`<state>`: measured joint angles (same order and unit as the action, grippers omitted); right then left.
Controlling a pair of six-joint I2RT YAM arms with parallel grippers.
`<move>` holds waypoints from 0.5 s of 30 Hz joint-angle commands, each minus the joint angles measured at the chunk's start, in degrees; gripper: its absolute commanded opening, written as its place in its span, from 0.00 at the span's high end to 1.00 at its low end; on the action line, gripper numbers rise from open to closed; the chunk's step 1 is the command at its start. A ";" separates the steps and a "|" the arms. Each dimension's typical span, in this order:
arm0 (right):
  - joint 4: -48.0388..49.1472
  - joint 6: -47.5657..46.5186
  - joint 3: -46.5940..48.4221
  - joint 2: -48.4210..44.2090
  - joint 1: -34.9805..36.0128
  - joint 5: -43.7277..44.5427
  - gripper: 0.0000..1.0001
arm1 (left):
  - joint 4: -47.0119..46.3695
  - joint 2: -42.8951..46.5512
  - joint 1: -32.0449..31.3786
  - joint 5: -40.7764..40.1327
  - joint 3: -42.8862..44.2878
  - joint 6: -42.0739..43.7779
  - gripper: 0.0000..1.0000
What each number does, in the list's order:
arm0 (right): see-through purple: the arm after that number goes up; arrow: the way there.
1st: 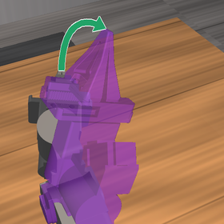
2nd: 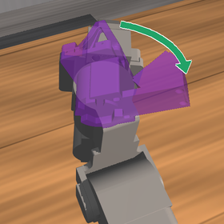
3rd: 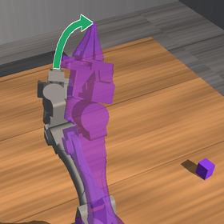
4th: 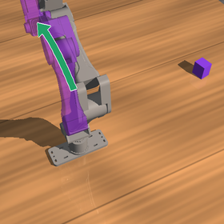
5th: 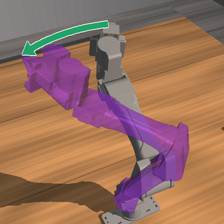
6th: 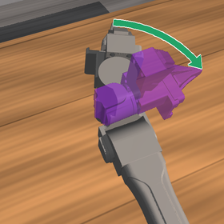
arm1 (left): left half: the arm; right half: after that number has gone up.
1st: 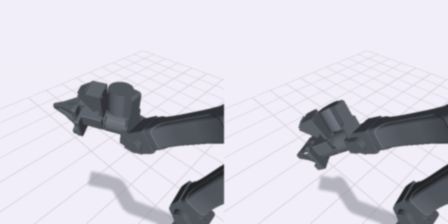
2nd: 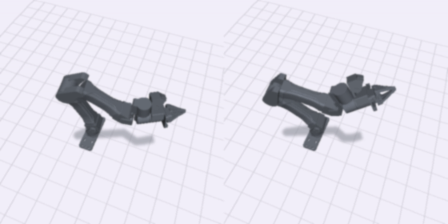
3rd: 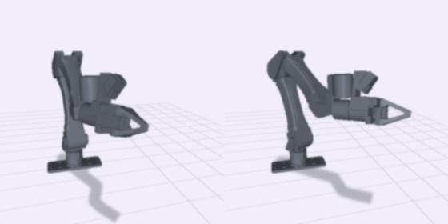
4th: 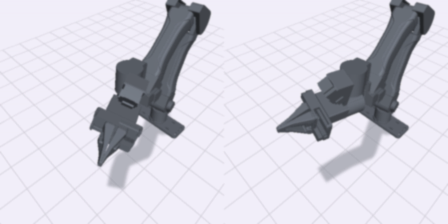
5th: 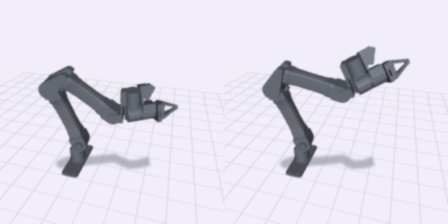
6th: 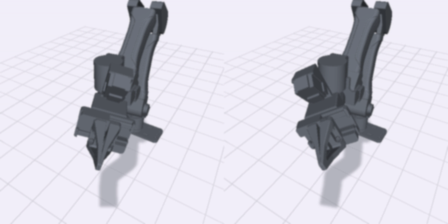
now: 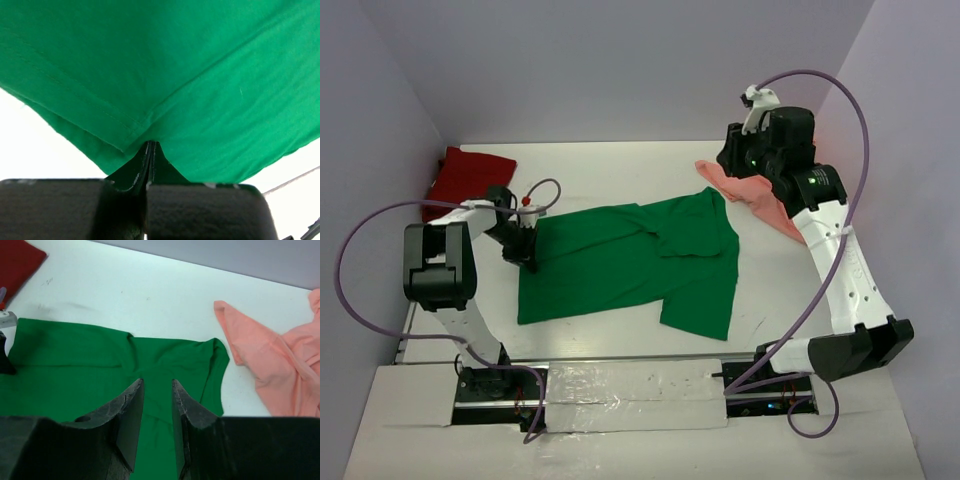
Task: Fold and stack the t-shirts
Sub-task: Grap the side of the flattened tshirt closest away from the robot with both arms
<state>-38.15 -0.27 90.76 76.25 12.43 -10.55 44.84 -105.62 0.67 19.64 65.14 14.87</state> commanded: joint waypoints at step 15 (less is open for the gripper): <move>1.06 1.77 -3.22 -5.85 -3.29 -2.99 0.64 | -15.13 -11.01 -0.05 -14.02 10.26 -4.06 1.00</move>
<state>-38.17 1.21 88.40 71.64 9.58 -12.88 36.45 -112.14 0.40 10.72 75.90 10.74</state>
